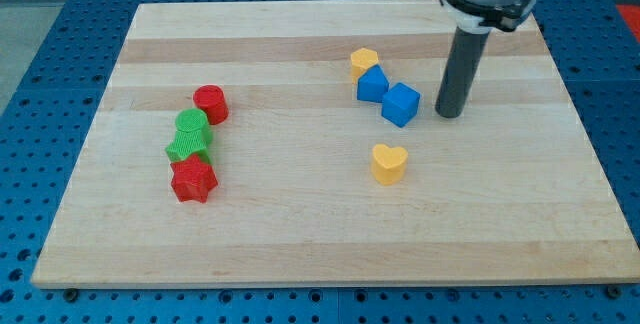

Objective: Place the yellow heart below blue cube

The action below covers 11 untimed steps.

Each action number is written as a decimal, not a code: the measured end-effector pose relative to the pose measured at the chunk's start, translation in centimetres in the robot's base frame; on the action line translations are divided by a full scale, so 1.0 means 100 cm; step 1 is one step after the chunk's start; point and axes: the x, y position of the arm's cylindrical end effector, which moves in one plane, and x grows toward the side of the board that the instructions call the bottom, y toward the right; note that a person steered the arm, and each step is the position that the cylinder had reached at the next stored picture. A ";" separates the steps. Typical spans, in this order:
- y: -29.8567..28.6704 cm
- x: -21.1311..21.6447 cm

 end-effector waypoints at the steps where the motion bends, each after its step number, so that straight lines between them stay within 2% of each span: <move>1: -0.019 0.000; 3: -0.051 0.010; 5: -0.051 0.035; 6: -0.033 0.040; 8: -0.011 0.093; 9: -0.025 0.112; 11: -0.064 0.107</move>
